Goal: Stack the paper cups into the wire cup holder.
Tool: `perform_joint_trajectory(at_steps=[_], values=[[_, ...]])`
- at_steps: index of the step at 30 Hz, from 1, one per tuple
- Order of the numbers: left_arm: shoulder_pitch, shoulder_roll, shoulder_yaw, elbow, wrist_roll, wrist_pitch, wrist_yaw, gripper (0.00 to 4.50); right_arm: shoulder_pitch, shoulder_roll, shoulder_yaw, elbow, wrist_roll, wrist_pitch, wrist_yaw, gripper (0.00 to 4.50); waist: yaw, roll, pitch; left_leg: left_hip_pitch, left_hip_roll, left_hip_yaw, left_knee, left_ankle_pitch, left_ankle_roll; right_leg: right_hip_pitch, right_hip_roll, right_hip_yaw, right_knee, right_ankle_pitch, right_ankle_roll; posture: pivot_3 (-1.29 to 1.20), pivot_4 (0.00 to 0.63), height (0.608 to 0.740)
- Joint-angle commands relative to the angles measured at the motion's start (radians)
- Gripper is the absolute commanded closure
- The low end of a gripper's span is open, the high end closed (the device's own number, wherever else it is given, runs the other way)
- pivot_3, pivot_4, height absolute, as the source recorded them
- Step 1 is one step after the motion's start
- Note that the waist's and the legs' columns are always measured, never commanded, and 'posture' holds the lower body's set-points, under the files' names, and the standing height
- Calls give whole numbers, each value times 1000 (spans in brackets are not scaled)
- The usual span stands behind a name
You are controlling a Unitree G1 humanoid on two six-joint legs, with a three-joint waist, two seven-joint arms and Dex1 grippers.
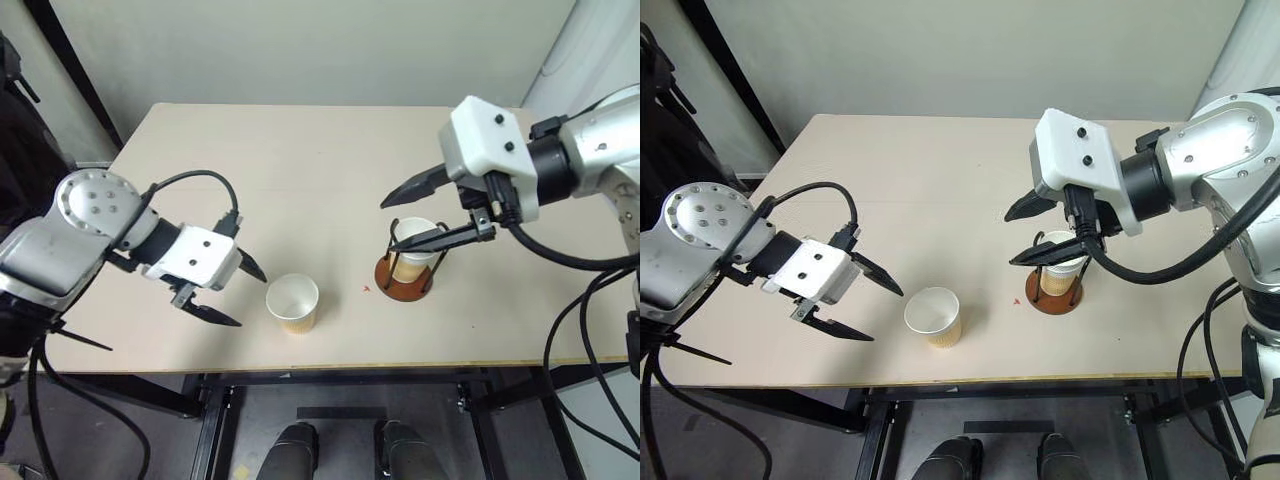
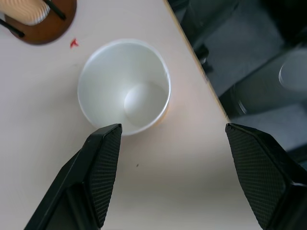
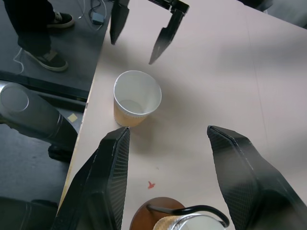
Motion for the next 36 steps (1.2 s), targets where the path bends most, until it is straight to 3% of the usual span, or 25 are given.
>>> perform_joint_trajectory(at_steps=[1, 6, 23, 33, 36], values=[[-29, -39, 28, -17, 10, -6, -41, 780, -7, -12, -13, -19, 14, -9, -14, 1880, 0, 0, 0, 0, 0, 0, 0, 0, 0, 0, 0, 0, 0, 0, 0, 0, 150, 740], [-24, -85, 42, -56, 22, 30, -41, 780, -4, -23, -11, -18, 15, -12, -14, 1880, -1, 0, 0, 0, 0, 0, 0, 0, 0, 0, 0, -1, 0, 0, 0, 0, 150, 740], [48, -83, 21, -85, 100, -42, -41, 780, 28, -73, -30, -27, 52, -7, -18, 1880, -1, 0, 0, 0, 0, 0, 1, 0, 0, 1, 0, -1, 0, 0, 0, 0, 150, 740], [88, -172, 41, -28, 212, -126, -32, 780, 25, -89, -28, -30, 58, 3, -22, 1880, -1, 0, 0, 1, 0, 0, 1, 0, 0, 1, 0, -1, 1, 0, 0, 0, 150, 740], [97, -184, 53, -25, 203, -99, -29, 1442, 21, -91, -26, -27, 59, 4, -23, 1852, -1, 0, 0, 1, 0, 0, 1, 0, 0, 1, 0, -1, 1, 0, 0, 0, 150, 740]])
